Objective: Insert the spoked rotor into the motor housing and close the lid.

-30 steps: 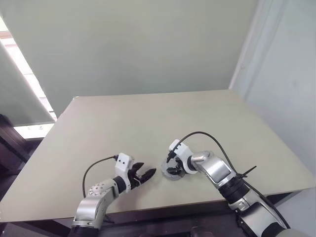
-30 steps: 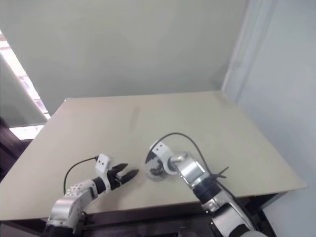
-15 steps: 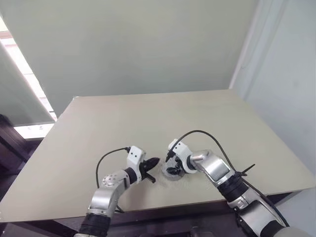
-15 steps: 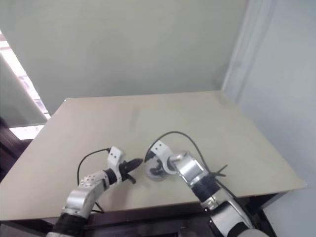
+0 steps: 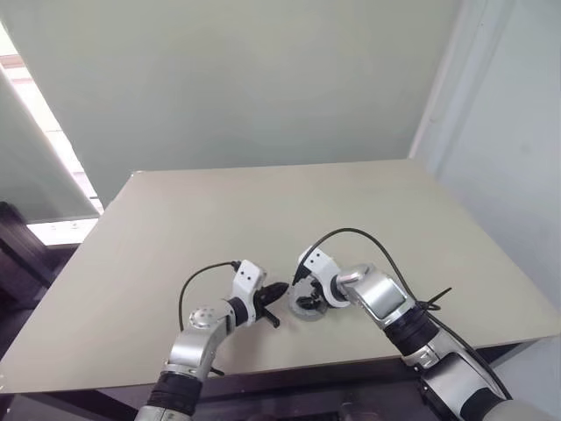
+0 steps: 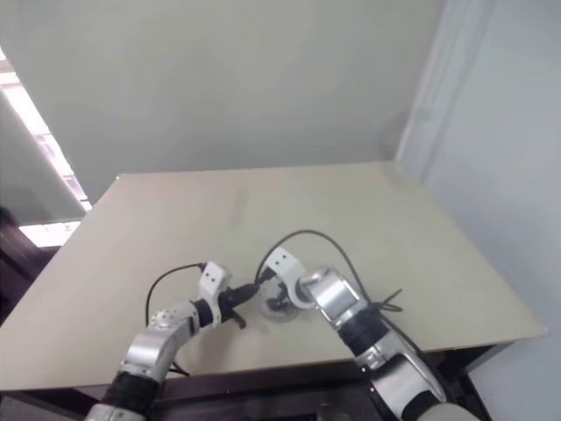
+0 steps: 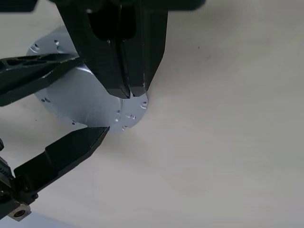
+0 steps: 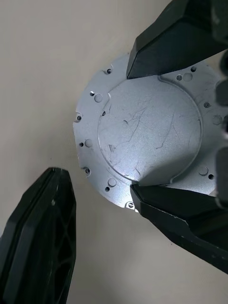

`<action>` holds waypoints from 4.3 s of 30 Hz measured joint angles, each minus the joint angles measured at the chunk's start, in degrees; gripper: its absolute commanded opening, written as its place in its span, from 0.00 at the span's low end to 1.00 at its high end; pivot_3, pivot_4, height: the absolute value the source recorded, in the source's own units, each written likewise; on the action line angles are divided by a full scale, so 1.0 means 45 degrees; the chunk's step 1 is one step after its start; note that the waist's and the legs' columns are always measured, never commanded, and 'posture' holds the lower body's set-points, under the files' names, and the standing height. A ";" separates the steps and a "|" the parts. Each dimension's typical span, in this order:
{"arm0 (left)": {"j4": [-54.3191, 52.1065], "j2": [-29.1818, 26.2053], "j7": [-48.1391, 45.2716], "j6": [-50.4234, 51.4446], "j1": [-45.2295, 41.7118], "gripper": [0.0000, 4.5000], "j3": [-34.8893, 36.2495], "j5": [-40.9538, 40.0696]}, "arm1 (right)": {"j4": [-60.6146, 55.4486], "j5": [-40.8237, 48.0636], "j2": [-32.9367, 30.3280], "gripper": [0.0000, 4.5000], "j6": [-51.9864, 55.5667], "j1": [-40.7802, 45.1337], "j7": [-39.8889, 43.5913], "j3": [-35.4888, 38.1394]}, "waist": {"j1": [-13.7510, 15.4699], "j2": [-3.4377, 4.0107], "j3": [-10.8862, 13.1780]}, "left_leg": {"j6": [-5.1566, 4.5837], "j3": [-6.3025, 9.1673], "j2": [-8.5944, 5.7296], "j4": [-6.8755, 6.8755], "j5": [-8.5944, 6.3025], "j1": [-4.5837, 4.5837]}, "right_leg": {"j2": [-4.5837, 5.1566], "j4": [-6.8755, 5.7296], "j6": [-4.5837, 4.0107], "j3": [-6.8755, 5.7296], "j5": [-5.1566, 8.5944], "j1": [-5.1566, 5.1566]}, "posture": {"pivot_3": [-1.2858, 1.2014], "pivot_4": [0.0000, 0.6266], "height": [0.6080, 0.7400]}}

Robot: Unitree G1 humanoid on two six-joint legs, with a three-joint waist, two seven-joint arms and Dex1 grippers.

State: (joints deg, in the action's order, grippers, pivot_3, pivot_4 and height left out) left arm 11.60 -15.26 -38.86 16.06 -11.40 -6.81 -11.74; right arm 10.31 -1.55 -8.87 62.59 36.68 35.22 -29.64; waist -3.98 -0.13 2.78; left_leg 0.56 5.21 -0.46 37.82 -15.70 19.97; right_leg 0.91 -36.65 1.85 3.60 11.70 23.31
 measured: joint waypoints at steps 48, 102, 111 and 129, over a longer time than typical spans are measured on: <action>0.1269 0.0100 -0.0323 0.0029 -0.1033 0.00 -0.1343 0.1666 | -0.0382 0.1943 -0.0326 0.99 0.1109 -0.0700 0.0215 0.2783 | 0.0257 0.0082 -0.0119 | -0.0008 0.0032 -0.0018 -0.0001 -0.0006 0.0003 | 0.0012 0.0005 0.0035 -0.0019 0.0025 -0.0006 | 0.52 0.00 1.00; 0.0808 -0.0269 -0.0387 0.0073 -0.0694 0.00 -0.1098 0.2007 | 0.5857 0.6504 0.2390 0.99 0.3365 0.0113 -0.2589 1.2184 | -0.0293 0.0151 -0.0107 | -0.0033 -0.0004 -0.0012 -0.0018 -0.0016 0.0052 | -0.0007 0.0008 0.0067 0.0030 0.0006 0.0035 | 0.52 0.00 1.00; 0.0808 -0.0270 -0.0383 0.0071 -0.0693 0.00 -0.1098 0.2014 | 0.5854 0.6643 0.2454 0.99 0.3327 -0.0007 -0.2621 1.2521 | -0.0295 0.0153 -0.0105 | -0.0033 -0.0004 -0.0013 -0.0017 -0.0016 0.0060 | -0.0007 0.0009 0.0066 0.0030 0.0006 0.0038 | 0.52 0.00 1.00; 0.0895 -0.0318 -0.0344 0.0062 -0.0660 0.00 -0.0959 0.2184 | 0.5785 0.6935 0.2652 0.47 0.2509 -0.0031 -0.3254 1.2992 | -0.0301 0.0170 -0.0104 | -0.0033 0.0004 -0.0017 -0.0007 -0.0016 0.0064 | -0.0006 0.0006 0.0067 0.0028 0.0006 0.0036 | 0.52 0.00 1.00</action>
State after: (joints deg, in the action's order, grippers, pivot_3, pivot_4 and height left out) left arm 15.63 -16.69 -40.41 16.34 -14.37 -11.13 -1.92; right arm 36.35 29.66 3.06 73.88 36.54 20.58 28.82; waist -5.33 0.64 2.31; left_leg 0.41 5.23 -0.54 37.79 -15.77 20.25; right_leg 0.88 -36.62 2.15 3.73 11.73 23.47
